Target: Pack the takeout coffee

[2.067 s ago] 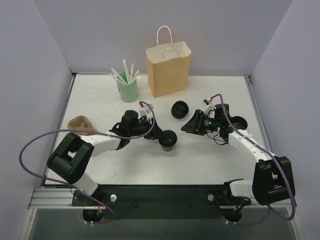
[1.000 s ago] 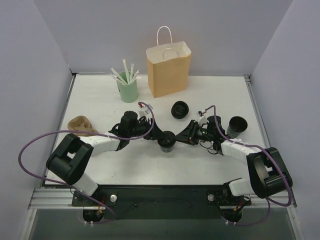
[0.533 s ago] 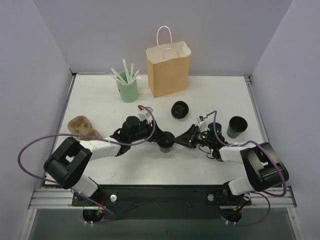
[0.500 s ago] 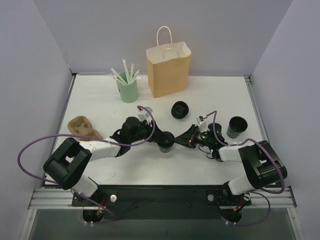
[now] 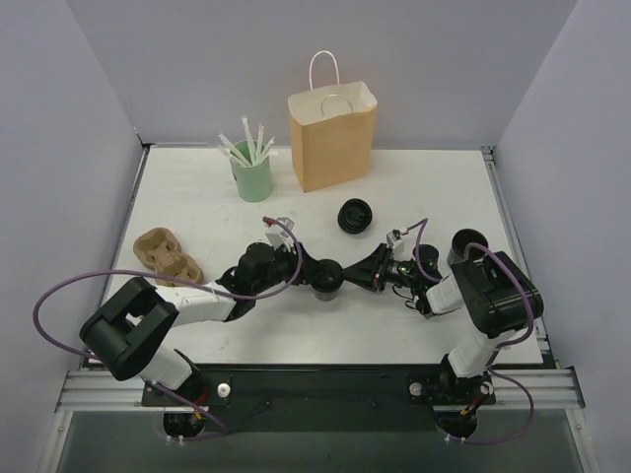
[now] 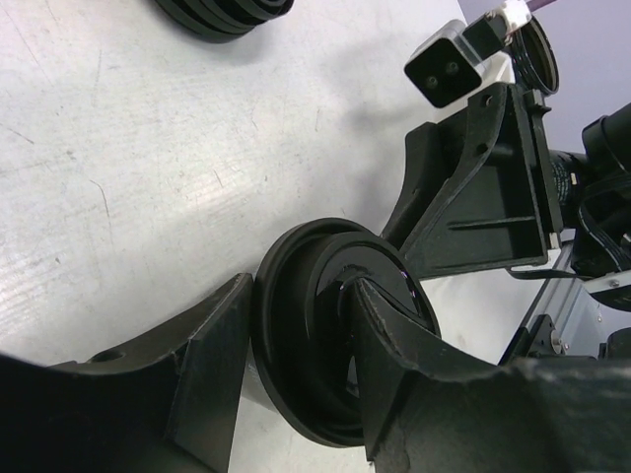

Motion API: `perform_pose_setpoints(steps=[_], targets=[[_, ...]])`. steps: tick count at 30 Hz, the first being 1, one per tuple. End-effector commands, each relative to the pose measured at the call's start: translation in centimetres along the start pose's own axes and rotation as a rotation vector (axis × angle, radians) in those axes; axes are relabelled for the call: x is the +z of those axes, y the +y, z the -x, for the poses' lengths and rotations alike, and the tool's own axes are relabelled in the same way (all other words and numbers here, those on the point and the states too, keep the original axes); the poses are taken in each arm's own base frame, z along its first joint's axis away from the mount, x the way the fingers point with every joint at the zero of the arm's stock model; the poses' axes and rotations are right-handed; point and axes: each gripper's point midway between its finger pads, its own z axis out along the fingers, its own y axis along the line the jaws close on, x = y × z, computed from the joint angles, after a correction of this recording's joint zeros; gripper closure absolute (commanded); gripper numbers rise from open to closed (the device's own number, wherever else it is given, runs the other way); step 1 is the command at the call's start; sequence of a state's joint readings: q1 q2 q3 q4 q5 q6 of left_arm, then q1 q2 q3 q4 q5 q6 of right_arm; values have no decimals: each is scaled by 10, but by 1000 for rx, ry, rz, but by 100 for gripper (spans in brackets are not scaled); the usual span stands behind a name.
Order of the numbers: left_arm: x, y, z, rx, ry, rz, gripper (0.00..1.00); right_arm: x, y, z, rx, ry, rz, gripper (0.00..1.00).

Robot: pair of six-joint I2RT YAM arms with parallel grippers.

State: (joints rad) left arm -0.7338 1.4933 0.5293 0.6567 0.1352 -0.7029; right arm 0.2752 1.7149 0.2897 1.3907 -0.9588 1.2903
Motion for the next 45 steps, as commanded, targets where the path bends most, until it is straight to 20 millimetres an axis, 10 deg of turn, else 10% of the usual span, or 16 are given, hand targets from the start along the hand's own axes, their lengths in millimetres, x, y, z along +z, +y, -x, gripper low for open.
perform_pose_setpoints(steps=[1,20,45], targets=[[-21,28,-66,-24,214,108,48,-4,20,18,-177,-90,37,68],[-30,26,-73,-94,88,259,50,-67,5,-12,-189,-300,-466,58],[-33,21,-82,-136,8,335,50,-21,8,-54,-153,-369,-382,66]])
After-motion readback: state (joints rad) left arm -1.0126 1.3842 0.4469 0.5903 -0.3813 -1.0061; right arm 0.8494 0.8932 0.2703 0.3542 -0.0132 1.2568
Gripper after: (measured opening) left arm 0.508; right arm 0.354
